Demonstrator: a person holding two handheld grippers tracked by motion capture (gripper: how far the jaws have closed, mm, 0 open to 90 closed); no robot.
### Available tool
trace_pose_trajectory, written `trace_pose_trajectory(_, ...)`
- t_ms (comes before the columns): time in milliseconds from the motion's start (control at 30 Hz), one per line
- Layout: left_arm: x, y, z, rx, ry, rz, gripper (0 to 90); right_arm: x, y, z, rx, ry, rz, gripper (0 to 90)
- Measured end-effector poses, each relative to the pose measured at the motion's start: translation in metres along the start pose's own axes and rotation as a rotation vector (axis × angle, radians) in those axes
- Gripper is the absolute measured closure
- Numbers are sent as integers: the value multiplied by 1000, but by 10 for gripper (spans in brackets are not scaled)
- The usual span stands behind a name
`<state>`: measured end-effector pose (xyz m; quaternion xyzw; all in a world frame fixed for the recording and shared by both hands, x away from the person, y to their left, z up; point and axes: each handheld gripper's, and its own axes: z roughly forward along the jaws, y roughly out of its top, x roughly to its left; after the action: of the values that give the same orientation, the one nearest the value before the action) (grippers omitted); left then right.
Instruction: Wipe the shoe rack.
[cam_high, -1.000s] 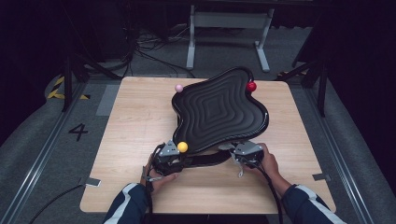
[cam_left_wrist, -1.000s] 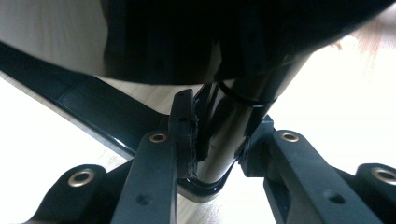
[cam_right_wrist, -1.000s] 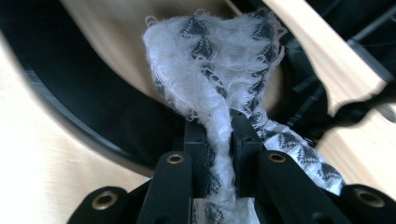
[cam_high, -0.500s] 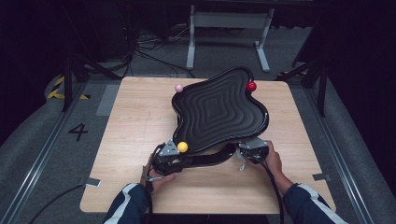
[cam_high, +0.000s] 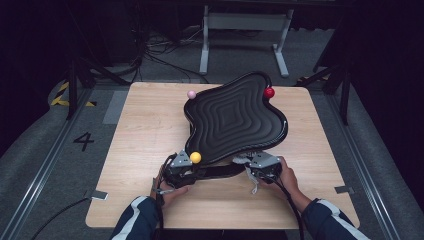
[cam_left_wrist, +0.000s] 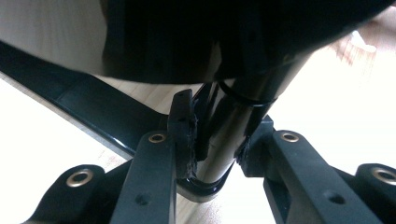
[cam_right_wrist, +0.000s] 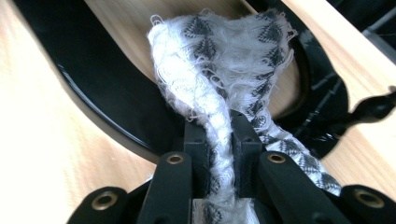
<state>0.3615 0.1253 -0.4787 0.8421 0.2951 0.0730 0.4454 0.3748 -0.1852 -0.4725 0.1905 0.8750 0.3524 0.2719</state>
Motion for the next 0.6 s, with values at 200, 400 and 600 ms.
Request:
trace_pose_trajectory(200, 0, 0, 0, -5, -2, -10, 716, 17, 8, 3, -41, 51, -25, 804)
trace_pose_trajectory(400, 0, 0, 0, -5, 0, -12, 716, 32, 16, 6, -62, 64, -57, 804)
trace_pose_trajectory(600, 1, 0, 1, -7, -1, -11, 716, 49, 25, 10, -85, 79, -96, 805)
